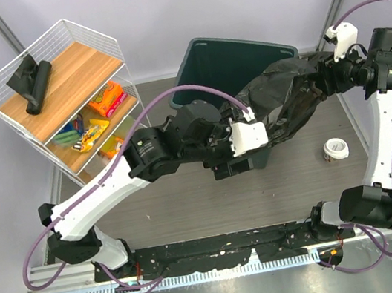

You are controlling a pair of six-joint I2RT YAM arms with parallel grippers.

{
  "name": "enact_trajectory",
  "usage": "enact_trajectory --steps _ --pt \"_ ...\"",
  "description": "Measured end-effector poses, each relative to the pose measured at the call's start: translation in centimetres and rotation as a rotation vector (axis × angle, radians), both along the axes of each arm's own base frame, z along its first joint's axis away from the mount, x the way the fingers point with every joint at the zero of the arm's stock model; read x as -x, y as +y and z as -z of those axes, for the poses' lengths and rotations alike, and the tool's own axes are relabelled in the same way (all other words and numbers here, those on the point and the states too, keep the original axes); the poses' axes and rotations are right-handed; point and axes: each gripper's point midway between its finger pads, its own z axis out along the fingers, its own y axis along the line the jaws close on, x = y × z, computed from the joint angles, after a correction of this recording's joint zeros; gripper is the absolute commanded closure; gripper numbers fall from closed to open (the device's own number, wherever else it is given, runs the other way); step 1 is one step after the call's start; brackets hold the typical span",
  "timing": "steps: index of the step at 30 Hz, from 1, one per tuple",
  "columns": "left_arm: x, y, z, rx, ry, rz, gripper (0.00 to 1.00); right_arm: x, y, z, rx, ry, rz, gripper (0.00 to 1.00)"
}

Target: Put the trash bags into the trash bin

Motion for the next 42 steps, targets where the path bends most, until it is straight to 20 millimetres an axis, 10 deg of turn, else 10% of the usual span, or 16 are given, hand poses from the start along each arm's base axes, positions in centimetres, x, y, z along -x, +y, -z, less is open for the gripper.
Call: enact_trajectory --steps 11,23,42 --pt "0.2 -3.6 3.0 -0.066 0.000 0.027 0.25 0.5 0.2 0.4 -0.002 0.024 -0.009 0.48" --pt "-2.7 -4.5 2.5 -0.051 -0.106 -0.074 1.00 0.5 0.2 0.5 0.004 0.025 -0.016 0.48" --pt "-4.6 -2.5 -4.9 0.096 -0.207 -0.229 1.00 0.1 0.2 -2.1 0.015 -0.031 -0.016 0.47"
